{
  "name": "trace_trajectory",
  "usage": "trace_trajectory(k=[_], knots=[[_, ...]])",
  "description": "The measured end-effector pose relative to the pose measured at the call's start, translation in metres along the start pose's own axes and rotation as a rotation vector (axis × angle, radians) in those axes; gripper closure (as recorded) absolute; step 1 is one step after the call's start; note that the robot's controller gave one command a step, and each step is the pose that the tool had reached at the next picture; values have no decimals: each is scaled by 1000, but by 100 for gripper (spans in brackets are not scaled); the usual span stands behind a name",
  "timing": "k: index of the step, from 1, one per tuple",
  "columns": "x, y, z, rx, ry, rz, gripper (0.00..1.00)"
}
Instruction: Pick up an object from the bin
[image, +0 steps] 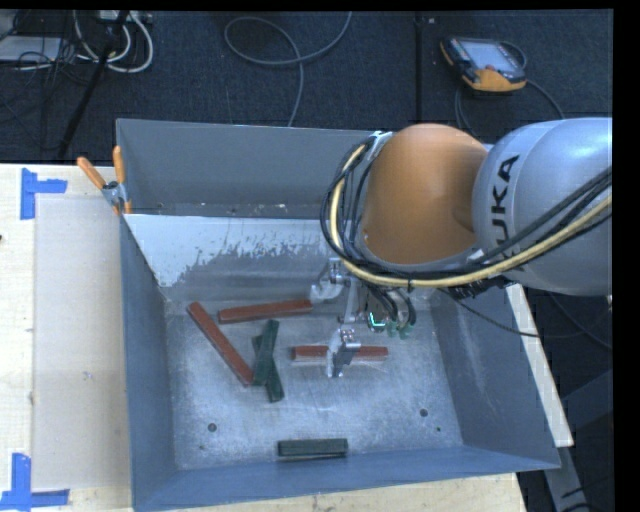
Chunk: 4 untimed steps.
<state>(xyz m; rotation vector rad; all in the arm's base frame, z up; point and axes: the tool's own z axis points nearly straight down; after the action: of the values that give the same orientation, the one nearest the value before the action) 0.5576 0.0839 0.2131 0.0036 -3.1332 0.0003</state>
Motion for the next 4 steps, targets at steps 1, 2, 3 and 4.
trace_trajectory(k=[1,2,3,4], knots=[[-2,0,-4,-1,-7,2,0],[-12,-25,36,-2,-16,-10,0],[2,-37,98,1,-10,-128,0],[-35,-64,136,-1,-17,-271,100]])
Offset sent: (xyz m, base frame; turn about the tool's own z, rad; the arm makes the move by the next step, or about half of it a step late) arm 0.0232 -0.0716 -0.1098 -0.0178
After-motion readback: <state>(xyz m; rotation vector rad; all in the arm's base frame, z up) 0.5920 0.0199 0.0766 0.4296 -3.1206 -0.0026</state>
